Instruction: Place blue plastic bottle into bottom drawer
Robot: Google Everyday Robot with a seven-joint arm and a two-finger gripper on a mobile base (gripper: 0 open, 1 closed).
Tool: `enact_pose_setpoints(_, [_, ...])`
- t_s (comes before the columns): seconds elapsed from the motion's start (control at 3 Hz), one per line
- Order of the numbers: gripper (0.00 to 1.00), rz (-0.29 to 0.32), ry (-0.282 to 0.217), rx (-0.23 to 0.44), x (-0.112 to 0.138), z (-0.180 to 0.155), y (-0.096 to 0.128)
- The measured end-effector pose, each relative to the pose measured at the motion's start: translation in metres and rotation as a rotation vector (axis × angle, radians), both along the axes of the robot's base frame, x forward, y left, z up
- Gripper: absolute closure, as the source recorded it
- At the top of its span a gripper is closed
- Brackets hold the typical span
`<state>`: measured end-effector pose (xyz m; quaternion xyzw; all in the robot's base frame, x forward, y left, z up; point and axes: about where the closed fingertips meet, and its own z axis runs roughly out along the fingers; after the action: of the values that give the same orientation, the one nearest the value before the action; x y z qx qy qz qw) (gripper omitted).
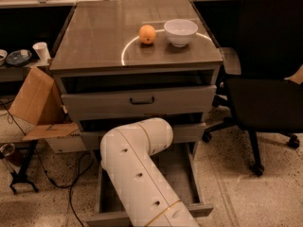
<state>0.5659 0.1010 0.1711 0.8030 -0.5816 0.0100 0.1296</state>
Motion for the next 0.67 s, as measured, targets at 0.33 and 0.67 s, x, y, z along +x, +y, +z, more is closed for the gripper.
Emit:
enact_pose_setpoints(0.33, [0.33,0.017,0.007,0.044,-0.0016,0.0087,-0.0006])
enact_pose_setpoints(0.67, [0.1,0.018,0.007,0.044,-0.0015,0.0089,-0.0009])
